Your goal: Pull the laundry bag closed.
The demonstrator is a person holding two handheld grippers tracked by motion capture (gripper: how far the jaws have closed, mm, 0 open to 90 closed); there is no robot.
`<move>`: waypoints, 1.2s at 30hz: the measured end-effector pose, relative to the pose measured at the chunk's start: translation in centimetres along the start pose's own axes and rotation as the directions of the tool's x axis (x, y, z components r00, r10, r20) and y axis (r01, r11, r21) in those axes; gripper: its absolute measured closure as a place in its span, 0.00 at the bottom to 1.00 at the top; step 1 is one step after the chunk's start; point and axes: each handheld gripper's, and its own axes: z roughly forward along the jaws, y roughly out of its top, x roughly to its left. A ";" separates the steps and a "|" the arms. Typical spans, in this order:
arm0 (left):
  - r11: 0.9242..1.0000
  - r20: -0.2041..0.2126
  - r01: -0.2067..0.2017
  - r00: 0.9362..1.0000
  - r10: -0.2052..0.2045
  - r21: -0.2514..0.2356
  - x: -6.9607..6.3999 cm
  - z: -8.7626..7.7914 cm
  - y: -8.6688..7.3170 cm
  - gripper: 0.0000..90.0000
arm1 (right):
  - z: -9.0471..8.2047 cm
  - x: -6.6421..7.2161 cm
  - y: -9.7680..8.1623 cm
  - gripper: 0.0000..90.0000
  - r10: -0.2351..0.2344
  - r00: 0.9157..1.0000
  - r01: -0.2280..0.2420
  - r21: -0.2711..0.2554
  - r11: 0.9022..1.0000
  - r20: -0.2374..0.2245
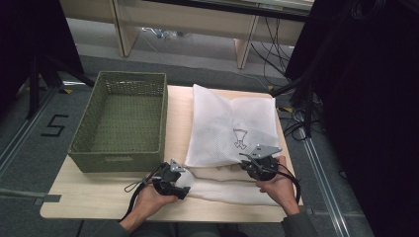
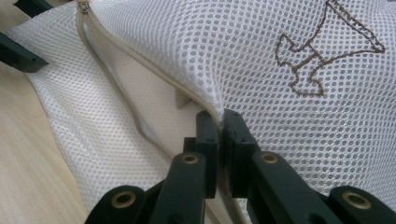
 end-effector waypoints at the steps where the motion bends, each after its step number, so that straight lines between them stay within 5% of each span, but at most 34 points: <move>1: 1.000 0.004 -0.001 1.000 0.001 0.000 0.0 0.0 0.0 0.43 | 0.0 0.0 0.0 0.97 -0.003 1.000 0.003 -0.001 1.000 -0.001; 12: 0.998 0.048 0.016 0.999 -0.013 -0.061 0.6 -0.6 0.5 0.55 | 0.2 0.0 -0.2 0.97 0.003 1.000 -0.003 0.019 1.000 -0.013; 16: 0.997 0.064 0.004 0.998 0.001 -0.081 0.9 -1.0 0.8 0.69 | 0.4 -0.1 -0.3 0.97 -0.005 1.000 0.005 0.026 1.000 -0.021; 23: 0.992 0.099 0.050 0.994 -0.039 -0.112 1.8 -1.1 1.0 0.72 | 0.6 -0.1 -0.4 0.96 -0.011 1.000 0.012 0.035 0.999 -0.024; 36: 0.994 0.067 -0.019 0.997 0.026 -0.110 0.9 -1.3 0.9 0.91 | 0.9 -0.1 -0.5 0.94 -0.014 0.999 0.016 0.051 0.999 -0.032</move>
